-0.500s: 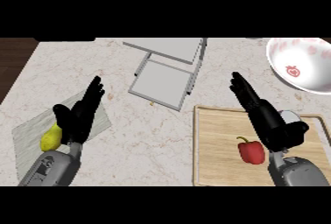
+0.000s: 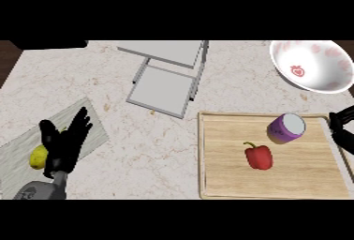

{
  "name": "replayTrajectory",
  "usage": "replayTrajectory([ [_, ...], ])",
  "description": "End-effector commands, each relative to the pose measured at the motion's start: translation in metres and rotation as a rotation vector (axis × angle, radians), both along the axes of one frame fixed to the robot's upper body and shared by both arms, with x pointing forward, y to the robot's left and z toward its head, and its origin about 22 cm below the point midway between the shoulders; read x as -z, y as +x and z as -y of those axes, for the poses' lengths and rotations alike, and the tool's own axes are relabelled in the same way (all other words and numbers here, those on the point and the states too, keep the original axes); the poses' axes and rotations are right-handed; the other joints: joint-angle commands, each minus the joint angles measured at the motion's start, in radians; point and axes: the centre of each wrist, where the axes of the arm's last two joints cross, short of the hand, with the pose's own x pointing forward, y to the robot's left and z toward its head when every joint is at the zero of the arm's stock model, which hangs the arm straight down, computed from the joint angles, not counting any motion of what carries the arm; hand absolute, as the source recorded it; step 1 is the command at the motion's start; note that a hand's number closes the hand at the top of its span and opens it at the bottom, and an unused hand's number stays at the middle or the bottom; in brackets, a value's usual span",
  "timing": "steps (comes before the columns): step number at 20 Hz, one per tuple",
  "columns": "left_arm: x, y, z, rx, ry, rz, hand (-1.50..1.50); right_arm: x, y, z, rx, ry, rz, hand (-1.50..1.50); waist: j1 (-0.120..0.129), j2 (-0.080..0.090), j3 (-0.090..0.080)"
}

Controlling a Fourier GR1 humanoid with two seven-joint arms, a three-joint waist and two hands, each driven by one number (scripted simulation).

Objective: Pick the bell pepper from the tray and place it in the tiered shelf

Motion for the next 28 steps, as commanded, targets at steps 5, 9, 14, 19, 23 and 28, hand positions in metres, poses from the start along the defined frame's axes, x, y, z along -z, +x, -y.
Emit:
replayTrajectory([
  [5,0.010,-0.016,-0.002,0.033,-0.056,-0.090,0.00,0.030,-0.074,0.074,-0.016,-0.016,0.003,-1.50,0.041,0.005,0.001],
  [9,0.006,-0.027,0.010,0.026,-0.073,-0.102,0.00,0.008,-0.095,0.063,-0.163,-0.054,-0.076,-1.50,0.043,0.001,0.000],
  [14,0.000,-0.016,-0.029,0.018,-0.023,-0.092,0.00,-0.033,-0.111,0.022,-0.249,-0.108,-0.159,-1.50,0.039,0.004,-0.002],
  [19,-0.002,-0.010,0.005,0.046,-0.058,-0.086,0.00,-0.059,-0.108,-0.019,-0.199,-0.255,-0.259,-1.50,0.053,0.007,-0.002],
  [23,-0.003,-0.009,-0.022,0.026,-0.049,-0.086,0.00,-0.096,-0.118,-0.048,-0.085,-0.262,-0.293,-1.50,0.053,0.008,-0.003],
  [28,0.006,-0.007,-0.012,0.041,-0.054,-0.077,0.00,-0.083,-0.099,-0.080,0.035,-0.311,-0.337,-1.50,0.071,0.012,-0.002],
])
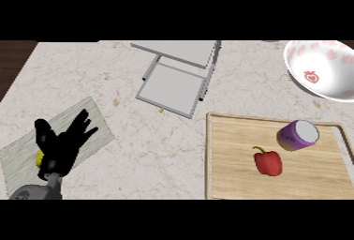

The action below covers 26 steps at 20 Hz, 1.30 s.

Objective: Pick the bell pepper from the tray and place it in the tiered shelf

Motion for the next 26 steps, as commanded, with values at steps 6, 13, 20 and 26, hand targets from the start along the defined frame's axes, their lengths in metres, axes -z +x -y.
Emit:
replayTrajectory([
  [6,-0.005,0.009,0.004,-0.005,0.002,-0.030,0.00,0.009,0.027,-0.063,0.110,-0.120,-0.129,-1.50,0.006,0.003,-0.001],
  [13,0.004,-0.004,-0.004,-0.019,-0.005,-0.046,0.00,0.028,0.048,-0.100,0.102,-0.212,-0.208,-1.50,-0.001,0.000,-0.001],
  [20,0.021,-0.016,-0.010,-0.011,-0.004,-0.042,0.00,0.049,0.049,-0.109,0.186,-0.264,-0.225,-1.50,-0.007,-0.001,-0.001],
  [26,0.009,-0.004,0.005,-0.027,-0.002,-0.049,0.00,0.075,0.056,-0.128,0.202,-0.285,-0.215,-1.50,-0.007,0.000,0.000],
])
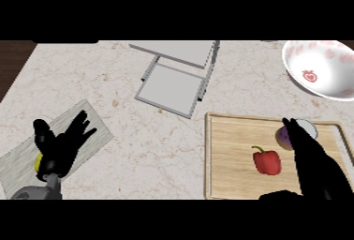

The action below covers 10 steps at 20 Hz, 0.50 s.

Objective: Pick the bell pepper from the tray and place it in the tiered shelf

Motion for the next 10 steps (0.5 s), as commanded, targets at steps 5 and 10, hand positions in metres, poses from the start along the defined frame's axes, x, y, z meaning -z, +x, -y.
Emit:
replayTrajectory([
  [5,0.000,-0.004,0.010,0.017,-0.004,-0.033,0.00,0.032,0.020,-0.022,0.038,0.001,-0.013,-1.50,0.002,0.003,-0.003],
  [10,0.007,-0.011,0.016,0.008,-0.012,-0.036,0.00,0.020,0.015,-0.010,0.071,-0.062,-0.027,-1.50,0.000,0.003,-0.004],
])
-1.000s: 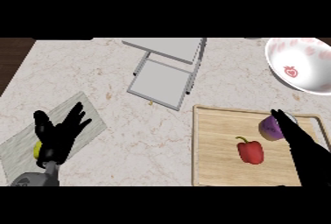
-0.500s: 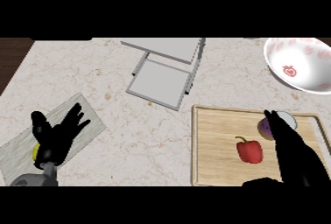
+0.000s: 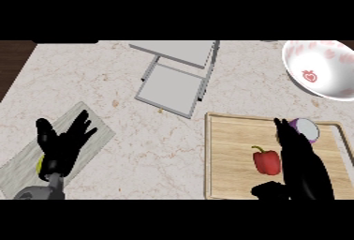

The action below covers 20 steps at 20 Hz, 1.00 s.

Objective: Pick the bell pepper from the tray and place it in the tiered shelf

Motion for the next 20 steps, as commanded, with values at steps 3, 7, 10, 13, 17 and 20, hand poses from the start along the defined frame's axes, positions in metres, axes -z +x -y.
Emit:
replayTrajectory([
  [3,0.018,0.001,-0.011,0.014,-0.009,-0.024,0.00,0.023,0.018,0.005,0.030,-0.043,0.009,-1.50,-0.001,0.005,-0.003],
  [7,0.017,-0.006,0.003,0.002,-0.001,-0.020,0.00,0.026,0.015,0.013,0.036,-0.069,0.016,-1.50,-0.001,0.004,-0.003],
  [10,0.003,0.020,0.000,-0.013,-0.003,-0.035,0.00,0.047,0.015,0.008,0.027,-0.050,0.039,-1.50,-0.004,0.004,-0.003],
  [13,-0.008,0.009,-0.004,-0.005,-0.003,-0.023,0.00,0.035,0.014,0.027,0.013,-0.040,0.045,-1.50,-0.003,0.003,-0.003],
  [17,0.011,-0.004,-0.026,-0.010,-0.017,-0.010,0.00,0.045,0.030,0.018,0.013,-0.024,0.077,-1.50,-0.001,0.004,-0.003],
  [20,0.003,0.001,-0.002,0.007,-0.002,-0.032,0.00,0.074,0.031,0.025,-0.034,-0.025,0.040,-1.50,0.000,0.004,-0.003],
])
